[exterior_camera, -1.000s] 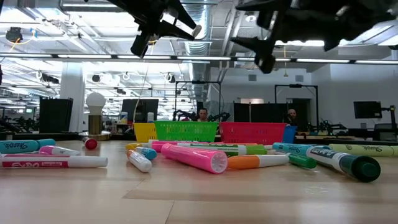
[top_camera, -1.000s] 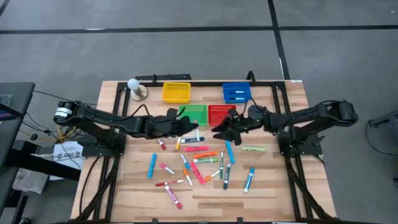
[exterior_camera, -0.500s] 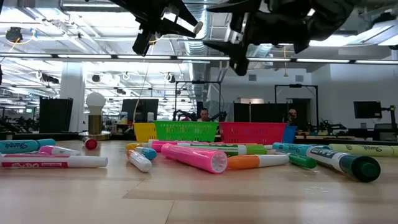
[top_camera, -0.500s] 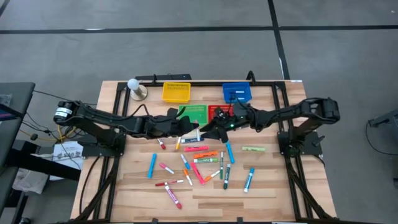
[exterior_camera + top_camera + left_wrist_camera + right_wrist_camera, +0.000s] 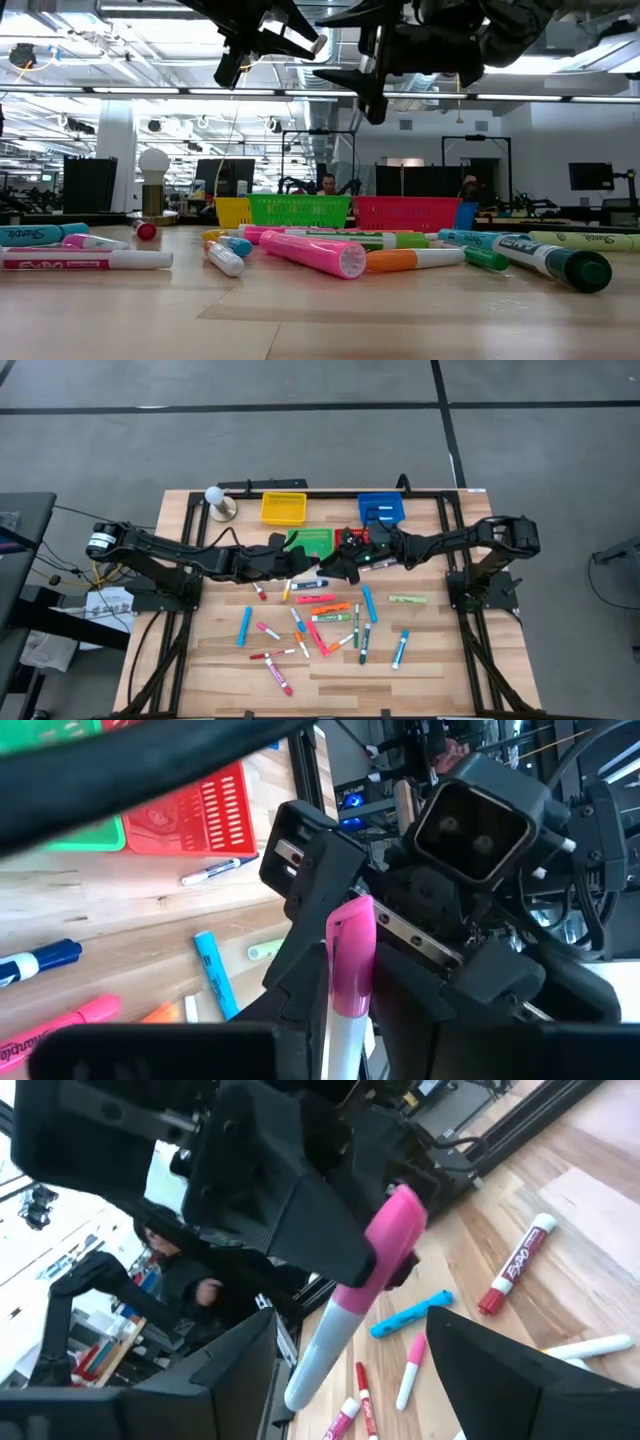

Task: Pick & Place Markers
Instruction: Put the pink highlighter into the blue bin

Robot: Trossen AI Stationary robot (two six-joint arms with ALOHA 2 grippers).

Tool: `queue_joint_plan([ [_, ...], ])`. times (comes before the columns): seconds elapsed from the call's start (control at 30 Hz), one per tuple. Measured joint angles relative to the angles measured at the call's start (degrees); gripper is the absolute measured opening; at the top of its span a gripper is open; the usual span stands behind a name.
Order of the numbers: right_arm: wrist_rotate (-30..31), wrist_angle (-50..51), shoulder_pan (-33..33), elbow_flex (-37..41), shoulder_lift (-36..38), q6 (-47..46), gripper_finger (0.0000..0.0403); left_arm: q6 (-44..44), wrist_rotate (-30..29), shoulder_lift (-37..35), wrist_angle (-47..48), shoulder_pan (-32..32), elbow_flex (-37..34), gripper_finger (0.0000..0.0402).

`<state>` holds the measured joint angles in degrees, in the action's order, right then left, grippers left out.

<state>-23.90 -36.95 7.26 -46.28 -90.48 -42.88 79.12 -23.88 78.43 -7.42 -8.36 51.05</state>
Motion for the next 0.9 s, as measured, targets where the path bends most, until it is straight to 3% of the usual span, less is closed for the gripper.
queue_joint_plan([
  [0.23,-0.31,-1.60,-1.00,0.00,0.02,-0.80,0.0205,-0.49,-0.08,0.00,-0.13,0.00,-0.02,0.0071],
  [0.9,1.98,-2.08,-1.63,0.00,0.04,-0.78,0.0174,-0.91,-1.20,0.00,-0.55,0.00,-0.09,0.0071],
])
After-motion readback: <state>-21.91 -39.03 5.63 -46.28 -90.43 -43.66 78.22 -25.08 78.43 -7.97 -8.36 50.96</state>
